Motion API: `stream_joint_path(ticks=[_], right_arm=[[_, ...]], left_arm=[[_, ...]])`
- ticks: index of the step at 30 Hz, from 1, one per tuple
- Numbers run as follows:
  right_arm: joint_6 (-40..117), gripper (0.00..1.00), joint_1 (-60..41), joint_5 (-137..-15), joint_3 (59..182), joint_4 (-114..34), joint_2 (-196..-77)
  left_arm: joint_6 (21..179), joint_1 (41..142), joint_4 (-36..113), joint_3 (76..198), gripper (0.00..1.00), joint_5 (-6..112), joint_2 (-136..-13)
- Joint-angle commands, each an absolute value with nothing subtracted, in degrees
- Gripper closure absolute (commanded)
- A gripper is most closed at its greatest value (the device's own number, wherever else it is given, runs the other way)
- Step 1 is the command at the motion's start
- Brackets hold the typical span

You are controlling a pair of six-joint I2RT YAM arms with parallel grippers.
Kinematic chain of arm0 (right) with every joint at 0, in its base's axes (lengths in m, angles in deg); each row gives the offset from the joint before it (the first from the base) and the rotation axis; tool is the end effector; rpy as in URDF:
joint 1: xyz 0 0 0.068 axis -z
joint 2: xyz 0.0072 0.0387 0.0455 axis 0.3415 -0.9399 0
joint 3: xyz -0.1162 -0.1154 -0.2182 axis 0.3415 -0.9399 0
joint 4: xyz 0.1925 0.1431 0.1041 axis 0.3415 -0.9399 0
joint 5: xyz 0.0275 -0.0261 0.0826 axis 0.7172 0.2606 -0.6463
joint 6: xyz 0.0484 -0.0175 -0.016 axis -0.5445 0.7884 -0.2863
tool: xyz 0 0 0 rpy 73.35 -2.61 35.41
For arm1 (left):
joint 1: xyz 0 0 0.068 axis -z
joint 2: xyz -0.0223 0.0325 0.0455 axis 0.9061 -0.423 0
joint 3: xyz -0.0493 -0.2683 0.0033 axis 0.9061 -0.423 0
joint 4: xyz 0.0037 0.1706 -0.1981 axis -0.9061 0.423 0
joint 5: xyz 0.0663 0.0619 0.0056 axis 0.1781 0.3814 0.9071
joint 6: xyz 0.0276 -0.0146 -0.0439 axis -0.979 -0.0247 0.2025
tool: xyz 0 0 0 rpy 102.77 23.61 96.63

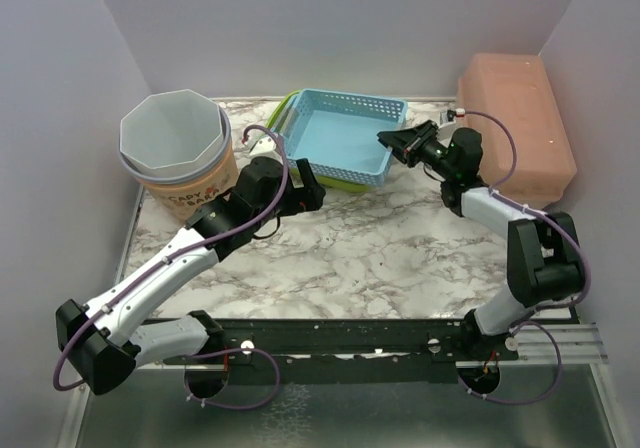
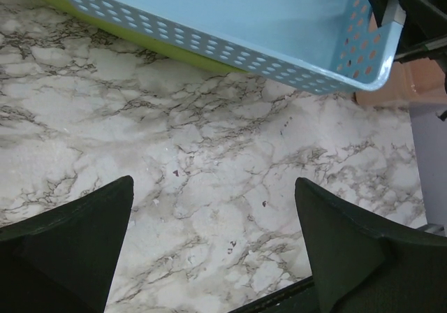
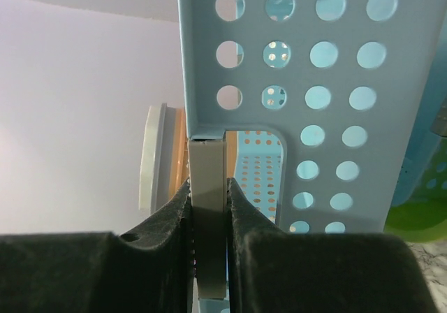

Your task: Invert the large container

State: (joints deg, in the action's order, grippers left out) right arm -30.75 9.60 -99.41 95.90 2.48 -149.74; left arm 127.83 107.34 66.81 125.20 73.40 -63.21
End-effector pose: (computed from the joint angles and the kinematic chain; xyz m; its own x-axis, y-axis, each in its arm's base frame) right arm 0.3531 0.0834 0.2498 -0.6532 0.7216 -0.2293 -0.1354 0.1867 0.9731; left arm 0.1873 -0.1607 0.3416 -0.6165 -0.2852 -0.7339 0.1675 0.8632 -0.4762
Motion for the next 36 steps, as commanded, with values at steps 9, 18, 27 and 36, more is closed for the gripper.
stream_joint_path(ticks=[9, 18, 27, 36], right_arm=[[-7.0, 0.99, 9.9, -92.2, 95.1, -14.0, -128.4], [12.2, 0.99, 9.9, -98.3, 94.1, -25.2, -116.1], [29.2, 0.99, 9.8, -106.2, 88.6, -37.5, -97.5], [44.2, 0.99, 9.9, -111.9, 82.4, -50.4, -79.6]], left_arm=[[130.0, 107.0, 66.9, 123.6, 0.01, 79.3, -57.7], [130.3, 107.0, 66.9, 122.9, 0.01, 81.2, -55.3], [129.6, 107.0, 66.9, 123.9, 0.01, 81.6, -55.4], [131.5, 107.0, 67.0, 123.2, 0.01, 85.1, -53.7]])
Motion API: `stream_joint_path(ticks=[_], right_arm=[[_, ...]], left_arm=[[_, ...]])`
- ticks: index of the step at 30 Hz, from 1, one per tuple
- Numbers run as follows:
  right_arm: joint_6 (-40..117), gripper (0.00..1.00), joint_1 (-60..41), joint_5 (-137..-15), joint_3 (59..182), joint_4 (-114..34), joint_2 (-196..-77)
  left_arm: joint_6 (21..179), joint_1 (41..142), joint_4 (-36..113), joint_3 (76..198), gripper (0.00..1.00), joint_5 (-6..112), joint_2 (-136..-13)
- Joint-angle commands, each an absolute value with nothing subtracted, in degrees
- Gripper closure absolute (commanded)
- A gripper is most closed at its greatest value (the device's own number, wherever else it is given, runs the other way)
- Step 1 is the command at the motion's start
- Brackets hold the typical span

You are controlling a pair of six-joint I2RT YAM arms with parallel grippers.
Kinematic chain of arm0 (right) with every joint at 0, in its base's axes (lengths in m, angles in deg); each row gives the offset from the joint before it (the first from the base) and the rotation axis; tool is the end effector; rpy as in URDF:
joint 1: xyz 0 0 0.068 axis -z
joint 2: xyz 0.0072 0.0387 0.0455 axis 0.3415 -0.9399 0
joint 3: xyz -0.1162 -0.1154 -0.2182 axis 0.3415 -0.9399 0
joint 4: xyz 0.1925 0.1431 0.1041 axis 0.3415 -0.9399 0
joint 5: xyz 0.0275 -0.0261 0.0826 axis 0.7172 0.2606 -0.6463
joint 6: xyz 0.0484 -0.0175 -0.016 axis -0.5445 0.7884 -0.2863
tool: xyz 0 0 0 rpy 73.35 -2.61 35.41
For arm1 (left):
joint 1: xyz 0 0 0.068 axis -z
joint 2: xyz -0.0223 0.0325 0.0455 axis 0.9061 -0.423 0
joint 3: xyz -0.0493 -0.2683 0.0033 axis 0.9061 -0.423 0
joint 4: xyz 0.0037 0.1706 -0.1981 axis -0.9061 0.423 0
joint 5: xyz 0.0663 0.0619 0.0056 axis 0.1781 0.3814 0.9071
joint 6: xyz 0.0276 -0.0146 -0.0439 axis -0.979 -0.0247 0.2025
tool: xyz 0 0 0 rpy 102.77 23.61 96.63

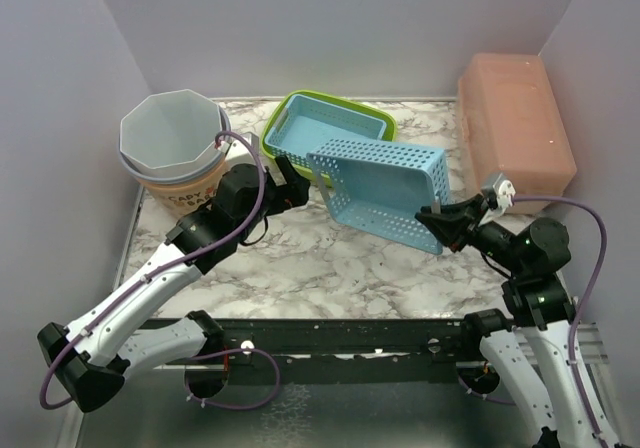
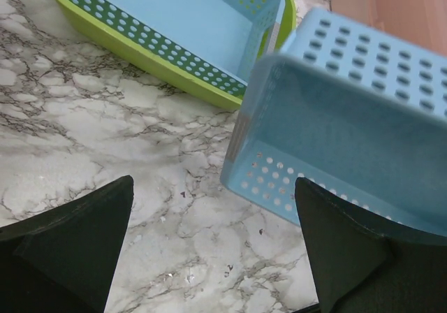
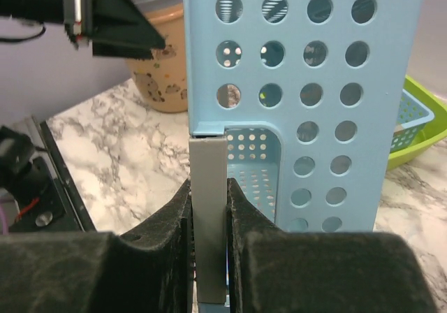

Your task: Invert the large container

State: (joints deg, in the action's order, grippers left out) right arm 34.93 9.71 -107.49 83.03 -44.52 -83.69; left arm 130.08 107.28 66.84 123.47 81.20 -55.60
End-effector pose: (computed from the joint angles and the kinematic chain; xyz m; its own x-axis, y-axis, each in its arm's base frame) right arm 0.1129 0.0434 0.3467 -0.0581 0.1285 -0.9900 -0.7634 0.6333 0.1270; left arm 0.1666 -0.1352 0.3598 -0.4912 -0.4047 -0.7713 0.0977 0.8543 -0.5105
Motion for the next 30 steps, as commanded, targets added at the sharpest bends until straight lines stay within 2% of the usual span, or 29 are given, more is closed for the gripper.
stream_joint_path(ticks=[1, 11, 23, 30], right_arm=[[45.6, 0.99, 9.9, -112.0, 82.4, -51.4, -79.0], [63.5, 0.99, 9.9, -111.9, 88.2, -66.2, -80.6], [76.1, 0.99, 9.9, -105.9, 93.0, -73.1, -80.4], [78.6, 0.99, 9.9, -108.2, 93.3, -74.5, -82.9]], left_arm=[[132.1, 107.0, 66.9, 122.9, 0.01, 85.8, -53.1], [135.8, 106.9, 67.0, 121.1, 0.01, 90.9, -48.4], [136.0, 106.9, 67.0, 120.8, 0.01, 91.5, -48.9], [134.7, 106.9, 67.0, 121.4, 0.01, 89.7, -51.0]])
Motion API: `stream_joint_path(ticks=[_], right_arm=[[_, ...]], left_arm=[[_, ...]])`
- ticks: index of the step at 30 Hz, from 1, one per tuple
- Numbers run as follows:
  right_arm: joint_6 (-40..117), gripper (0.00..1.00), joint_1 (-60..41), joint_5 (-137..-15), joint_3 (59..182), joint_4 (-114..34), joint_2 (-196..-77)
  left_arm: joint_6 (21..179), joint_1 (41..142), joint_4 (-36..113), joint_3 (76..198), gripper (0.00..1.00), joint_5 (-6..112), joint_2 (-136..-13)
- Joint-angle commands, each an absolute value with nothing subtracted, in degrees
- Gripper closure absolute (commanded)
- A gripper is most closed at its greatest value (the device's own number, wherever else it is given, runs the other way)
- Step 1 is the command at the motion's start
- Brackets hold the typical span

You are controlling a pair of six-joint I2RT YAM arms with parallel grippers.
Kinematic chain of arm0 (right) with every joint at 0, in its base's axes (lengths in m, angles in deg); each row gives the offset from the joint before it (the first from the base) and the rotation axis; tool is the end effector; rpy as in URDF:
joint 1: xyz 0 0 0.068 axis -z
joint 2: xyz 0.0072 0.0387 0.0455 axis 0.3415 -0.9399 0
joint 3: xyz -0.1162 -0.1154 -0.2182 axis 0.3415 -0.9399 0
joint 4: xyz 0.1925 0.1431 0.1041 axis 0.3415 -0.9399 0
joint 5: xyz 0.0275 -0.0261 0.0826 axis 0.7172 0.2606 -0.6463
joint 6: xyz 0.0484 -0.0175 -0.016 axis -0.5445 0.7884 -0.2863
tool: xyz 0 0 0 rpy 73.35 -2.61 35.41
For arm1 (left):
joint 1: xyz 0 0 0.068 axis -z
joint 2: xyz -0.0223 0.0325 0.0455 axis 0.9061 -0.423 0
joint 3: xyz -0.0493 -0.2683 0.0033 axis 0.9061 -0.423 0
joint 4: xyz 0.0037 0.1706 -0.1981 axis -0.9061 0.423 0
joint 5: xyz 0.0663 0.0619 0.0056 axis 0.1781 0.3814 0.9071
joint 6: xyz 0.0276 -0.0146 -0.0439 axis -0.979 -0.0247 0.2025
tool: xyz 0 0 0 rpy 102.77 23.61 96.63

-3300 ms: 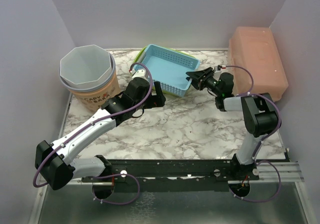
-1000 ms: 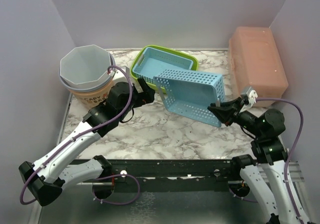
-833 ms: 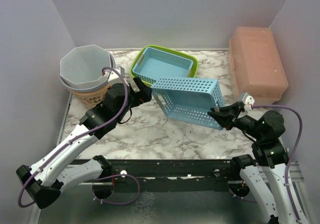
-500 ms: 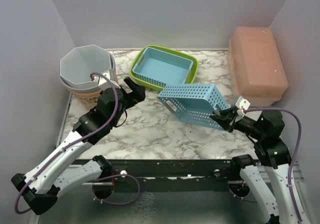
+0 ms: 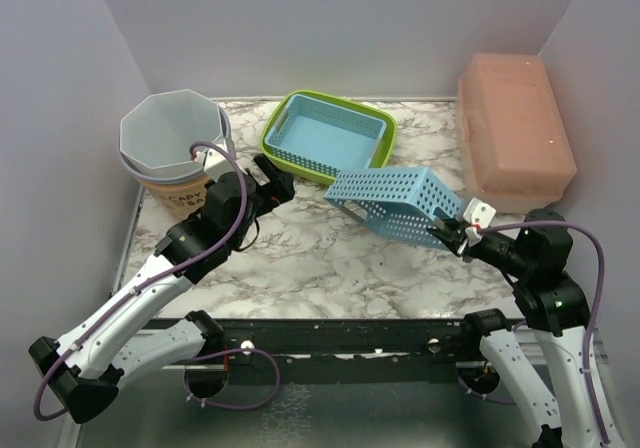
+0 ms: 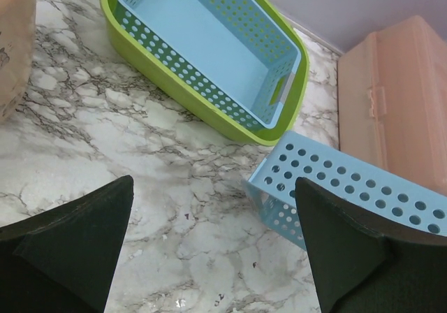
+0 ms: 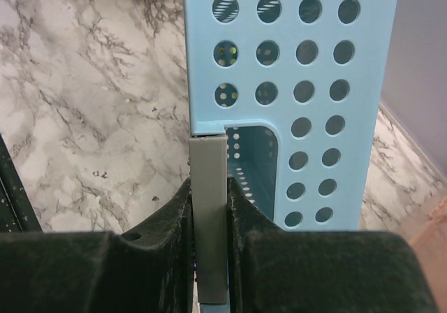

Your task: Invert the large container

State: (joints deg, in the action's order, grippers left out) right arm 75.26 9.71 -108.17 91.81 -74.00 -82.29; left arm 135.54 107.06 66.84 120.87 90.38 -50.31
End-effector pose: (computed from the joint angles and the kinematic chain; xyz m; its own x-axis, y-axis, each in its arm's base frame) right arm 0.0855 0.0388 0.3464 0.1599 -0.3605 -0.9190 -0.7746 0.5312 -0.3431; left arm 0.1531 -0.1150 0.3621 -0.3641 -0.5394 -0.7593 -0.0300 0.8216 -0.5693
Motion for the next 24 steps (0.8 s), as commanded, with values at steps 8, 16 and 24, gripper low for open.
stream_joint_path(ticks=[8, 16, 24], right_arm=[[82.1, 0.99, 9.7, -101.2, 92.3, -75.6, -83.0], [80.7, 0.99, 9.4, -101.5, 91.7, -73.8, -86.3], [79.5, 0.99, 6.5, -99.5, 88.4, -74.2, -88.6]], left_arm=[[134.6, 106.9, 66.9, 121.2, 0.01, 89.2, -51.9], [133.5, 106.8, 66.9, 121.9, 0.01, 89.2, -53.2], [133.3, 106.9, 66.6, 120.8, 0.01, 89.0, -53.5]])
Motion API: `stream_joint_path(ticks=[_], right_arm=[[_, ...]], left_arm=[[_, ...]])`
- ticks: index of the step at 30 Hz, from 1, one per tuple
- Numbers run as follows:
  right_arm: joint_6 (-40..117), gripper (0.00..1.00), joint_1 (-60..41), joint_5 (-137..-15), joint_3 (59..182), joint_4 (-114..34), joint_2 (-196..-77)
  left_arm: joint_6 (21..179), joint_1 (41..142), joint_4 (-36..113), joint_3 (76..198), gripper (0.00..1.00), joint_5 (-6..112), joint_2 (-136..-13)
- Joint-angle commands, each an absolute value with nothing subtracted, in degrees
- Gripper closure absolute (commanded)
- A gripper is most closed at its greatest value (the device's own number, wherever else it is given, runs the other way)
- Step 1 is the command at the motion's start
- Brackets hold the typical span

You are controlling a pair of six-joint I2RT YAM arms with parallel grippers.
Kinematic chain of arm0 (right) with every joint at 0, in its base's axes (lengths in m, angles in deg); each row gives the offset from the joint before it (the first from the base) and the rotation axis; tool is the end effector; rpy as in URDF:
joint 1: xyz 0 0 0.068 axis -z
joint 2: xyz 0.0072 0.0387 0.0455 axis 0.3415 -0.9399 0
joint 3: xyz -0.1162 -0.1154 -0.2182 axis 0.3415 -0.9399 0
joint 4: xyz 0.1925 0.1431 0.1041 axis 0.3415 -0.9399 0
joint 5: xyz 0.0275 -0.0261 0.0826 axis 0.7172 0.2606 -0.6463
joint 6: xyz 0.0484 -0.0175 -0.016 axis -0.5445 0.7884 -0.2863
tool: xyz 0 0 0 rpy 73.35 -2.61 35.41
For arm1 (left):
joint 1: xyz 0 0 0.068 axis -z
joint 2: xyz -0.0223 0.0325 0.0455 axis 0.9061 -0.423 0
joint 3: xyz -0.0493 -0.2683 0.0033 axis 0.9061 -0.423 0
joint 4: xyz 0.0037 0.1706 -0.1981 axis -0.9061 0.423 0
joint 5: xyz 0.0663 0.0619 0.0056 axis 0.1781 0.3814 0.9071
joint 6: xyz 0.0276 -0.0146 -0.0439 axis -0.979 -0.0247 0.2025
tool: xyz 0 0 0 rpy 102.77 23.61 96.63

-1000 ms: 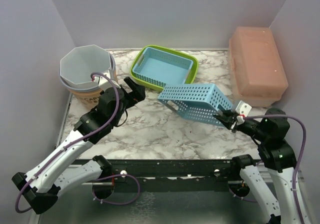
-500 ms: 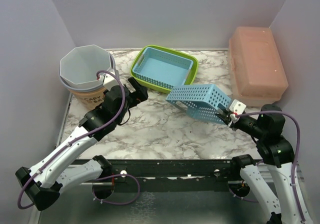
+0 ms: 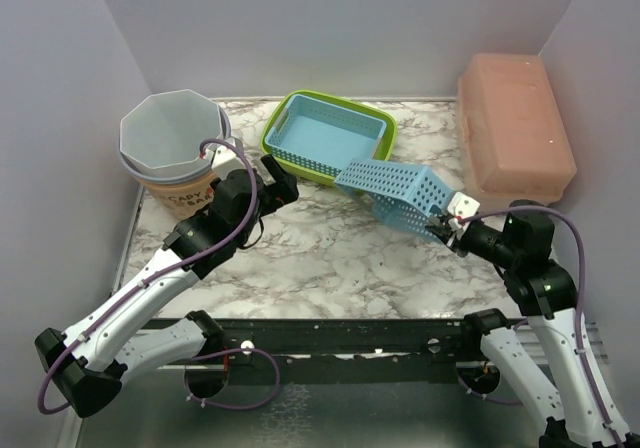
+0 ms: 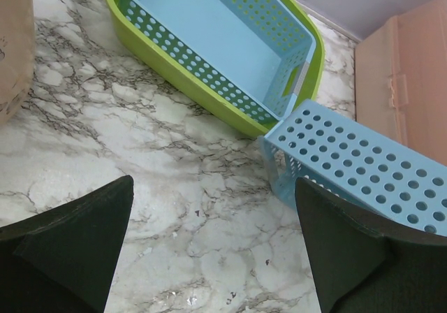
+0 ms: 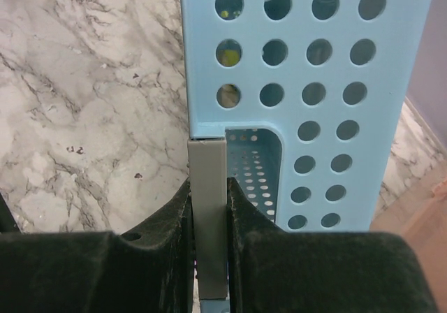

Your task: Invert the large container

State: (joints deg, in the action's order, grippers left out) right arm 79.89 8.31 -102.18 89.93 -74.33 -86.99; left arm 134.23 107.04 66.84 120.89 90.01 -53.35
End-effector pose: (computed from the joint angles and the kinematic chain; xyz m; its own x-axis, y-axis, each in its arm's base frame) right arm 0.1081 0.0427 0.3280 0.0900 -0.4626 -0.8820 -0.7638 0.5362 -0.3593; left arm 0.1627 -0.1238 0.3528 -0.3991 -0.4925 -0.7734 -0.0388 0.8519 -0.5223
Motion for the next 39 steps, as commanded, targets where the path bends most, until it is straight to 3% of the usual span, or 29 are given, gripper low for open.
stream_joint_path(ticks=[1, 5, 10, 17, 25, 37, 39], right_arm=[[79.9, 0.99, 5.9, -98.6, 88.4, -74.8, -89.3], [80.5, 0.99, 0.3, -94.9, 88.9, -75.5, -93.3], [79.1, 0.99, -14.3, -79.2, 90.3, -77.2, -99.0], [75.5, 0.99, -19.5, -77.6, 91.7, -80.8, -101.1], [74.8, 0.99, -34.9, -75.0, 92.8, -80.0, -111.0], [67.3, 0.99, -50.3, -69.9, 96.3, -78.7, -131.9], [65.4, 0.93, -51.8, -66.0, 96.1, -76.9, -133.7]], left_arm=[[132.9, 106.9, 66.6, 120.9, 0.01, 88.9, -53.6], [131.7, 106.9, 66.6, 120.5, 0.01, 88.6, -53.7], [130.1, 106.7, 66.6, 121.2, 0.01, 88.5, -53.9], [128.5, 106.3, 66.7, 120.8, 0.01, 89.6, -51.4], [128.3, 105.9, 67.5, 121.4, 0.01, 90.7, -51.0], [129.4, 105.8, 69.3, 121.6, 0.01, 93.7, -47.9], [129.3, 105.8, 69.3, 121.5, 0.01, 94.2, -47.2]])
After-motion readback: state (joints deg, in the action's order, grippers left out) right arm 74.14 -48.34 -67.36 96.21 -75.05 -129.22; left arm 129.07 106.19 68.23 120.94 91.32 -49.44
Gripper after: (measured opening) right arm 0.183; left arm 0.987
